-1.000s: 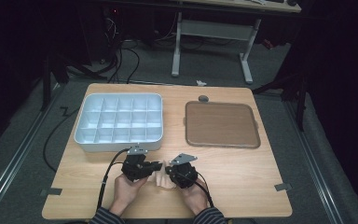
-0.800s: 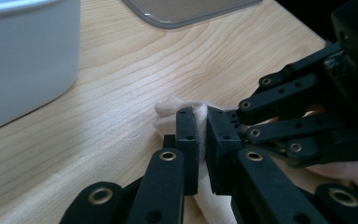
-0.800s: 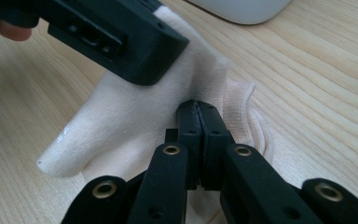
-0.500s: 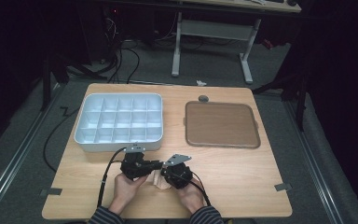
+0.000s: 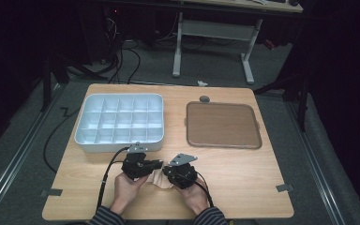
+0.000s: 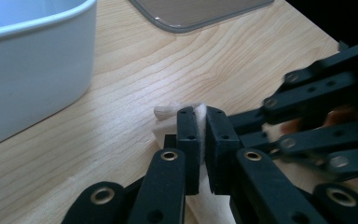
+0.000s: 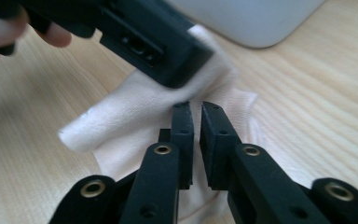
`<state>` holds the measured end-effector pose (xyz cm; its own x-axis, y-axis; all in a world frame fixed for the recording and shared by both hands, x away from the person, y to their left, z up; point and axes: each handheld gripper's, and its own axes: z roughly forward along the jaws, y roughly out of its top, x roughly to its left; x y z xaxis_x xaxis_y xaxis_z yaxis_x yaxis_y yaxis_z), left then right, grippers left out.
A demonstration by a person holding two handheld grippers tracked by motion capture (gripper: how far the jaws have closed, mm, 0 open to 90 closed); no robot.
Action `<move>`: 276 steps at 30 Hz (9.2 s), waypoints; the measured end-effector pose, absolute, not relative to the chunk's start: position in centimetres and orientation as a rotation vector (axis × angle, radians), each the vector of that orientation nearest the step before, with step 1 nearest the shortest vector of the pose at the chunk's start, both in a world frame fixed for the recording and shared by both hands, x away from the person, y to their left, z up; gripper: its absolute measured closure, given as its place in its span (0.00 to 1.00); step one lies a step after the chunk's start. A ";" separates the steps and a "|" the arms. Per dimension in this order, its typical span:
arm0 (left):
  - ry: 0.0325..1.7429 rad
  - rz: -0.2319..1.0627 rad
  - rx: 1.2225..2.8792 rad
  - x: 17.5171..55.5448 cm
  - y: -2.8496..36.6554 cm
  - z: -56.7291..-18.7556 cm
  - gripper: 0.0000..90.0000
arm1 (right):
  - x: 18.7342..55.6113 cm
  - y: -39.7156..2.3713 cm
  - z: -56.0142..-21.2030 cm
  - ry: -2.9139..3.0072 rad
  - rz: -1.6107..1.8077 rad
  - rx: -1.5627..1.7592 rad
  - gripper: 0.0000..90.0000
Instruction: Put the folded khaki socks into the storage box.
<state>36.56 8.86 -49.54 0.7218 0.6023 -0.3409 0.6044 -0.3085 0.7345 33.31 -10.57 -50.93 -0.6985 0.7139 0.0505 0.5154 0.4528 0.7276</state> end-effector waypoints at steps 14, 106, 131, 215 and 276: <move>0.939 0.008 1.992 36.4 8.5 -49.6 0.95 | 32.4 -13.0 -50.5 2.338 1.053 1.218 0.74; 0.857 0.008 2.051 38.7 5.4 -51.6 0.94 | 30.6 -12.7 -51.5 2.451 1.034 1.037 0.95; 0.817 0.042 2.075 39.0 5.2 -52.2 0.95 | 30.6 -12.6 -52.4 2.486 0.961 1.000 0.96; 1.021 0.005 2.072 37.3 5.8 -52.2 0.75 | 32.3 -24.9 -53.1 2.051 0.875 1.450 0.46; 0.999 0.035 2.045 37.1 9.9 -49.1 0.84 | 32.4 -24.8 -53.2 2.066 0.879 1.437 0.43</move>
<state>37.12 9.88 -49.10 0.6824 0.6614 -0.3113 0.6380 -0.3310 0.6953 32.41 -24.79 -53.16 -0.3401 0.9402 -0.0189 0.6382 0.2455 0.7297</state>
